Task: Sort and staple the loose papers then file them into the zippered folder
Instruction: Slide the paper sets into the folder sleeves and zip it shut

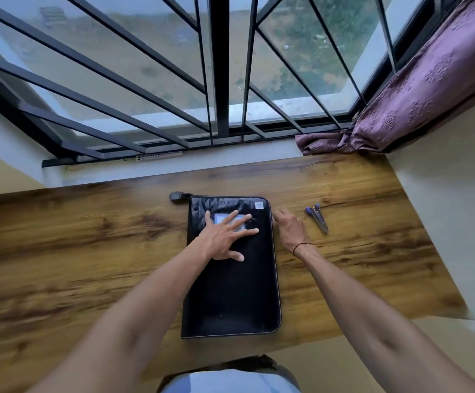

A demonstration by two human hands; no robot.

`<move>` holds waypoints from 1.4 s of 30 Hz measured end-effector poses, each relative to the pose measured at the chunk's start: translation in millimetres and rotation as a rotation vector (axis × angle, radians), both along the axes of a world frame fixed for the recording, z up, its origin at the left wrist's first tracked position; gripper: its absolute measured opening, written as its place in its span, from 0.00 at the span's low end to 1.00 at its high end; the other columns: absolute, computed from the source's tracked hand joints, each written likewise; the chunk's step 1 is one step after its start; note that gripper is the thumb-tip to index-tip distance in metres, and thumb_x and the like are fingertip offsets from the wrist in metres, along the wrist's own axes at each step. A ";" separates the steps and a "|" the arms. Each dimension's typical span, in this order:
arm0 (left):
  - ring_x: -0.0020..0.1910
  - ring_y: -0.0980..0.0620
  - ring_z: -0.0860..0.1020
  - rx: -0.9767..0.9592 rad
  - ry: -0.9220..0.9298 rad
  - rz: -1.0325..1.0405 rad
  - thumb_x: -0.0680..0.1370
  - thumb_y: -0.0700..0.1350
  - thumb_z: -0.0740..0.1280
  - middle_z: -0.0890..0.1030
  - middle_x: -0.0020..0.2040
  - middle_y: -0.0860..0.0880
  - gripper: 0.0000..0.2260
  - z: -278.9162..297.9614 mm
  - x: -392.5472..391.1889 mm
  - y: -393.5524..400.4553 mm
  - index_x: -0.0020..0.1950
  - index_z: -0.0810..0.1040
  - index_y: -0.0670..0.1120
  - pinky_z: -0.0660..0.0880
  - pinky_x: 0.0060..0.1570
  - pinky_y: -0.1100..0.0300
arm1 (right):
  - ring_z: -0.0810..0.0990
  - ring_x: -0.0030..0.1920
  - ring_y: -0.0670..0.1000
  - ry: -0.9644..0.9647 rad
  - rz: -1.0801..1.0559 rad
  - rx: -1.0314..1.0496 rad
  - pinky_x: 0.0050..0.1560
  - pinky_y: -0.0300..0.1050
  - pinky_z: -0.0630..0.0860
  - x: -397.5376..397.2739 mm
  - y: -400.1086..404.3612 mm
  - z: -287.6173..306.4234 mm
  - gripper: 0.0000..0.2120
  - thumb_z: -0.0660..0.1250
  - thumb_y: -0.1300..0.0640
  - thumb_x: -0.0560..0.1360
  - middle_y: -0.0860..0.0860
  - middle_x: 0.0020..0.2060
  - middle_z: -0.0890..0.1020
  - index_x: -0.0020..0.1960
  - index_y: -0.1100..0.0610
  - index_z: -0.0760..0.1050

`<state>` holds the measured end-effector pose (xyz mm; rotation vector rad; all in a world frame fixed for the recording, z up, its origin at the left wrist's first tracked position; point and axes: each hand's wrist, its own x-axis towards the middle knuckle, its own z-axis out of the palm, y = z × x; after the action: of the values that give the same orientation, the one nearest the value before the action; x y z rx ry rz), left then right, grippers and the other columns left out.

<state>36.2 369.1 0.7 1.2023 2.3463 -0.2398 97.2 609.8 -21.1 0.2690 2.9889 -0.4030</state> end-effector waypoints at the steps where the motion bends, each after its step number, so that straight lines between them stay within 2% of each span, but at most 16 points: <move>1: 0.82 0.49 0.35 -0.008 -0.006 0.008 0.74 0.76 0.58 0.34 0.82 0.60 0.40 0.0 0.2 1.5 0.79 0.39 0.71 0.51 0.63 0.14 | 0.79 0.38 0.61 0.010 -0.001 -0.014 0.33 0.47 0.65 7.5 -0.8 -1.3 0.12 0.59 0.67 0.81 0.50 0.42 0.72 0.48 0.50 0.68; 6: 0.82 0.50 0.34 -0.012 -0.034 0.035 0.74 0.76 0.58 0.34 0.82 0.61 0.40 1.4 -3.6 1.8 0.79 0.38 0.72 0.51 0.63 0.14 | 0.74 0.35 0.56 0.048 -0.005 -0.064 0.33 0.48 0.63 34.8 -8.7 4.9 0.20 0.54 0.73 0.78 0.50 0.41 0.70 0.44 0.47 0.60; 11: 0.82 0.50 0.35 -0.005 -0.033 0.023 0.75 0.77 0.56 0.35 0.82 0.62 0.39 1.8 -5.2 2.6 0.79 0.38 0.72 0.52 0.64 0.14 | 0.70 0.33 0.52 0.078 -0.036 -0.092 0.32 0.47 0.63 65.7 -12.9 0.3 0.16 0.53 0.73 0.77 0.48 0.39 0.67 0.43 0.52 0.61; 17: 0.82 0.49 0.35 0.017 -0.021 0.034 0.74 0.77 0.56 0.36 0.83 0.61 0.40 1.6 -11.1 1.1 0.79 0.38 0.71 0.53 0.64 0.15 | 0.69 0.34 0.50 0.108 -0.062 -0.092 0.29 0.46 0.66 106.4 -23.4 -9.8 0.20 0.56 0.79 0.71 0.46 0.38 0.67 0.42 0.52 0.61; 20: 0.83 0.47 0.36 0.026 -0.013 0.050 0.74 0.77 0.55 0.37 0.83 0.61 0.40 0.7 -16.8 -1.2 0.80 0.38 0.70 0.54 0.64 0.15 | 0.70 0.34 0.50 0.087 -0.097 -0.105 0.30 0.52 0.72 132.3 -29.2 -14.9 0.20 0.57 0.79 0.71 0.46 0.39 0.68 0.43 0.53 0.63; 22: 0.83 0.47 0.37 0.021 -0.009 0.062 0.75 0.77 0.55 0.37 0.83 0.61 0.40 0.9 -20.5 -1.1 0.80 0.38 0.70 0.54 0.64 0.15 | 0.69 0.34 0.48 0.095 -0.117 -0.116 0.29 0.49 0.71 151.4 -34.1 -16.4 0.21 0.58 0.79 0.71 0.44 0.39 0.68 0.43 0.53 0.63; 26: 0.83 0.46 0.37 0.026 -0.008 0.117 0.74 0.78 0.54 0.37 0.83 0.61 0.40 0.8 -32.5 -3.2 0.80 0.37 0.70 0.54 0.64 0.16 | 0.70 0.33 0.47 0.121 -0.186 -0.188 0.30 0.43 0.68 190.4 -44.7 -20.5 0.20 0.62 0.75 0.76 0.44 0.39 0.68 0.43 0.50 0.63; 29: 0.83 0.45 0.38 0.039 0.003 0.168 0.74 0.78 0.53 0.37 0.83 0.59 0.40 -1.0 -38.7 -6.4 0.80 0.37 0.69 0.54 0.64 0.15 | 0.70 0.33 0.47 0.169 -0.264 -0.271 0.31 0.48 0.72 207.2 -47.5 -23.4 0.14 0.63 0.65 0.82 0.45 0.39 0.69 0.43 0.51 0.64; 32: 0.83 0.43 0.39 0.122 -0.002 0.195 0.77 0.75 0.53 0.35 0.83 0.53 0.37 4.4 -31.8 -11.6 0.81 0.40 0.66 0.54 0.65 0.16 | 0.70 0.36 0.47 0.203 -0.294 -0.304 0.32 0.47 0.72 204.2 -49.0 -22.7 0.10 0.63 0.63 0.83 0.46 0.40 0.70 0.44 0.53 0.67; 33: 0.83 0.43 0.40 0.171 -0.014 0.151 0.78 0.74 0.53 0.34 0.83 0.52 0.37 8.3 -24.6 -14.4 0.82 0.41 0.66 0.55 0.65 0.17 | 0.70 0.36 0.47 0.209 -0.304 -0.307 0.32 0.45 0.71 200.8 -49.7 -23.1 0.10 0.63 0.63 0.83 0.46 0.40 0.70 0.44 0.54 0.68; 35: 0.83 0.43 0.39 0.233 -0.040 -0.084 0.77 0.77 0.52 0.34 0.83 0.52 0.37 10.9 -1.4 -21.0 0.82 0.43 0.67 0.52 0.68 0.17 | 0.69 0.35 0.47 0.226 -0.321 -0.305 0.33 0.41 0.68 193.3 -52.0 -21.7 0.11 0.64 0.64 0.82 0.47 0.39 0.69 0.44 0.54 0.68; 37: 0.83 0.47 0.36 0.215 -0.078 -0.312 0.74 0.80 0.52 0.34 0.83 0.54 0.41 9.7 25.1 -30.8 0.82 0.43 0.68 0.42 0.68 0.19 | 0.68 0.35 0.47 0.239 -0.330 -0.307 0.33 0.37 0.64 185.5 -53.3 -22.5 0.11 0.63 0.65 0.82 0.47 0.39 0.69 0.44 0.55 0.67; 39: 0.82 0.47 0.35 0.185 -0.072 -0.358 0.70 0.82 0.54 0.34 0.83 0.55 0.45 5.9 38.8 -39.4 0.81 0.41 0.68 0.38 0.67 0.19 | 0.68 0.35 0.47 0.238 -0.336 -0.308 0.34 0.36 0.64 178.5 -54.9 -22.9 0.10 0.63 0.65 0.82 0.47 0.40 0.70 0.44 0.55 0.68; 42: 0.83 0.48 0.37 0.169 -0.049 -0.281 0.67 0.83 0.57 0.35 0.83 0.57 0.48 4.9 31.2 -39.1 0.80 0.39 0.69 0.41 0.67 0.17 | 0.69 0.36 0.48 0.247 -0.333 -0.310 0.33 0.39 0.67 166.4 -52.3 -20.8 0.09 0.64 0.65 0.82 0.47 0.41 0.71 0.45 0.56 0.68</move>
<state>67.4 330.0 5.5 1.6024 2.1857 -0.1054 263.6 557.5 -41.8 0.7360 3.0497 -0.9889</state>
